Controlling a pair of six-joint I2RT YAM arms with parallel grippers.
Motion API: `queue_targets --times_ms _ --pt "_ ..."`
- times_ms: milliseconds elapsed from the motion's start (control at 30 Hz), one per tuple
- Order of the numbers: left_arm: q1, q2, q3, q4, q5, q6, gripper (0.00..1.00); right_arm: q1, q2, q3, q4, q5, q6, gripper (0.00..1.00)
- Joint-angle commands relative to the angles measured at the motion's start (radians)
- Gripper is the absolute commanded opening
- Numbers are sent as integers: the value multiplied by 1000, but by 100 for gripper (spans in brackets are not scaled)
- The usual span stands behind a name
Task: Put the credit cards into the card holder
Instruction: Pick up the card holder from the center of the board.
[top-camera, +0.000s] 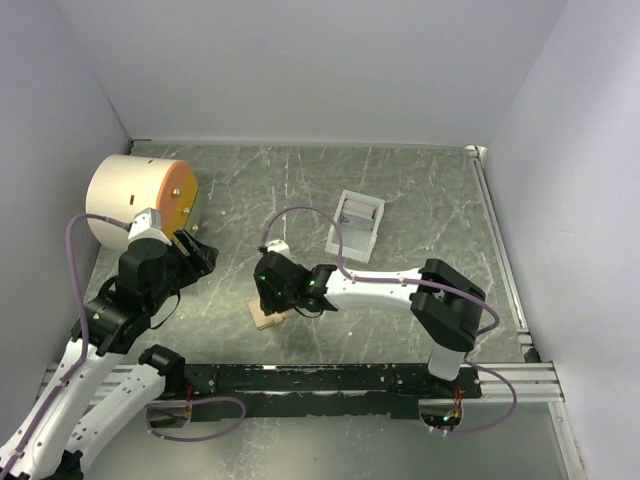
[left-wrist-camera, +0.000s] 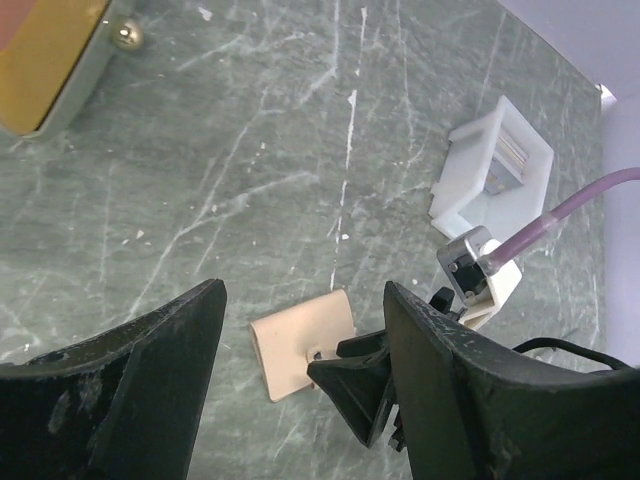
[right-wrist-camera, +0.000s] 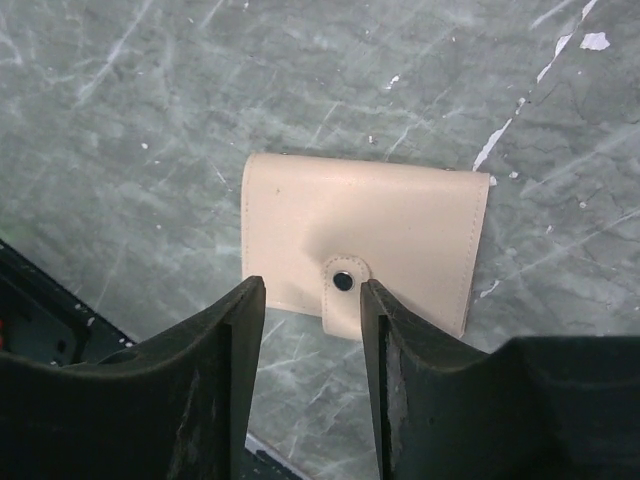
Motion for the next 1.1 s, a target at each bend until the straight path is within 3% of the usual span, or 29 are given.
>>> queue_targets --times_ms 0,300,400,567,700,1067 --pt "-5 -41 14 -55 -83 -12 76 22 57 57 -91 61 -56 43" --pt "-5 -61 13 -80 -88 -20 76 86 168 151 -246 238 -78 43" --pt "-5 -60 7 -72 -75 -17 76 90 164 150 -287 329 -86 30" --pt "-5 -37 -15 -53 -18 -30 74 83 89 78 -208 377 -153 14" --pt "-5 -2 -71 5 74 -48 72 66 8 -6 -99 359 -206 6" --pt "-5 210 -224 298 497 -9 74 56 -227 -194 142 301 -311 2"
